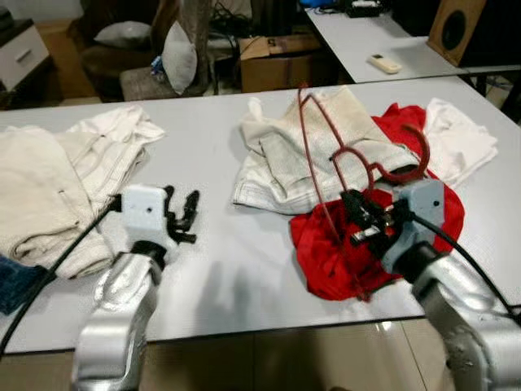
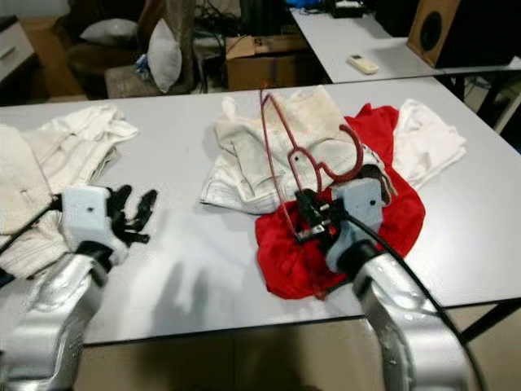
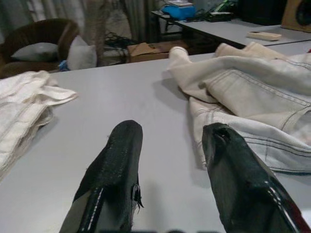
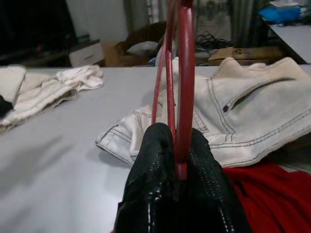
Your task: Hang hanger
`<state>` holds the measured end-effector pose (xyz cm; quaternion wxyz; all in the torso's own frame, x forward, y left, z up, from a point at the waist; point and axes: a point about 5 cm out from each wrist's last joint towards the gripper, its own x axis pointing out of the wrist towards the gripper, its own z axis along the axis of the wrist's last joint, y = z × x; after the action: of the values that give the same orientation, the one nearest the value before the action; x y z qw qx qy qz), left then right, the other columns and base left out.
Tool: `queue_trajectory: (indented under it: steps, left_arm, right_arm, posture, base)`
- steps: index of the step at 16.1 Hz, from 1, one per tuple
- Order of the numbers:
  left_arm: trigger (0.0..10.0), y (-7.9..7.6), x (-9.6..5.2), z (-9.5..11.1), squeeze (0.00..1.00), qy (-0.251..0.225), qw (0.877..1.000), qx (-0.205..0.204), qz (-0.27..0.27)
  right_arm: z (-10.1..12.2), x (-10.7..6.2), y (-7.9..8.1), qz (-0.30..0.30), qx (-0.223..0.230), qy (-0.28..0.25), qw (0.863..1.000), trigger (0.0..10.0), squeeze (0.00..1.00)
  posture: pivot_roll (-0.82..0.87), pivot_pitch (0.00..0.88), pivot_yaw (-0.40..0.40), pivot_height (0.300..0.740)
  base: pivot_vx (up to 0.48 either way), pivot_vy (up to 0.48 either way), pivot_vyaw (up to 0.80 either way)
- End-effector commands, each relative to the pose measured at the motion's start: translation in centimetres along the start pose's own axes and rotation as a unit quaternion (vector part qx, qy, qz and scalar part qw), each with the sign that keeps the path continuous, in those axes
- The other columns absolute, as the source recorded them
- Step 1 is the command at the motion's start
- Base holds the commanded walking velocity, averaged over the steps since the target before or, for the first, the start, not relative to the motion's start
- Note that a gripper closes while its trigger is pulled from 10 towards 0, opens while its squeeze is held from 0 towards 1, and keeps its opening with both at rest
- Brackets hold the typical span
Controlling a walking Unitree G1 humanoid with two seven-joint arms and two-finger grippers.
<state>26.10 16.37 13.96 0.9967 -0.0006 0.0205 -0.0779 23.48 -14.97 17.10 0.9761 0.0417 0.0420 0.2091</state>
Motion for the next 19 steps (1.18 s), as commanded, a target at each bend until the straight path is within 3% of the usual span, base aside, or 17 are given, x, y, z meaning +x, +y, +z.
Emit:
queue_trajectory:
  steps: [1, 3, 6, 8, 10, 13, 15, 17, 19]
  left_arm:
    - [10.0, -0.2, 0.5, -0.4, 0.0, -0.003, 1.0, -0.011, -0.009]
    - [10.0, -2.5, 3.8, -0.5, 0.0, 0.005, 0.998, -0.011, -0.064]
    - [10.0, -2.7, 3.7, -0.4, 0.0, 0.002, 0.997, -0.009, -0.074]
    - [10.0, -2.2, 3.8, -0.3, 0.0, -0.001, 0.997, -0.016, -0.077]
    - [10.0, -2.2, 4.2, -0.2, 0.0, -0.003, 0.997, -0.021, -0.077]
    - [10.0, -2.9, 6.1, 0.5, 0.0, -0.016, 0.991, 0.028, -0.133]
    - [10.0, -2.3, 6.9, -0.1, 0.0, -0.006, 0.99, 0.033, -0.134]
    - [10.0, -1.4, 7.0, -0.4, 0.0, 0.005, 0.995, 0.019, -0.097]
    - [10.0, -0.8, 5.7, -0.8, 0.0, 0.011, 0.999, 0.005, -0.049]
  right_arm:
    - [-0.1, 0.3, -0.2, -0.005, 0.013, -0.01, 1.0, 0.0, 0.0]
    - [-1.0, 1.9, -0.8, -0.02, 0.015, -0.017, 1.0, 0.0, 0.0]
    - [-0.8, 2.0, -0.5, -0.013, 0.018, -0.022, 1.0, 0.0, 0.0]
    - [-1.0, 2.2, 0.5, 0.002, 0.015, -0.028, 0.999, 10.0, 0.0]
    - [-1.1, 2.4, 0.5, 0.007, 0.015, -0.03, 0.999, 10.0, 0.0]
    - [-1.1, 4.1, 0.1, 0.023, 0.002, -0.03, 0.999, 10.0, 0.0]
    - [-1.3, 4.6, -0.1, 0.028, -0.015, -0.022, 0.999, 10.0, 0.0]
    - [-0.6, 5.0, -0.8, -0.007, -0.031, -0.017, 0.999, 10.0, 0.0]
    - [-0.1, 3.8, -1.6, -0.04, -0.01, -0.026, 0.999, 10.0, 0.0]
  posture:
    - [-0.1, 0.0, 0.101, 0.74]
    - [-0.1, 0.0, 0.075, 0.74]
    - [-0.12, 0.0, 0.084, 0.74]
    - [-0.12, 0.0, 0.118, 0.74]
    - [-0.11, 0.0, 0.118, 0.74]
    - [-0.11, 0.0, 0.133, 0.74]
    - [-0.13, 0.0, 0.156, 0.74]
    - [-0.13, 0.0, 0.159, 0.74]
    - [-0.13, 0.0, 0.12, 0.74]
  base:
    - [0.0, 0.0, 0.0]
    - [0.0, 0.443, 0.0]
    - [0.0, 0.469, 0.0]
    - [0.0, 0.48, 0.0]
    - [0.0, 0.48, 0.0]
    - [0.0, 0.395, 0.0]
    - [0.0, 0.446, 0.0]
    - [0.0, 0.452, 0.0]
    - [0.0, 0.465, 0.0]
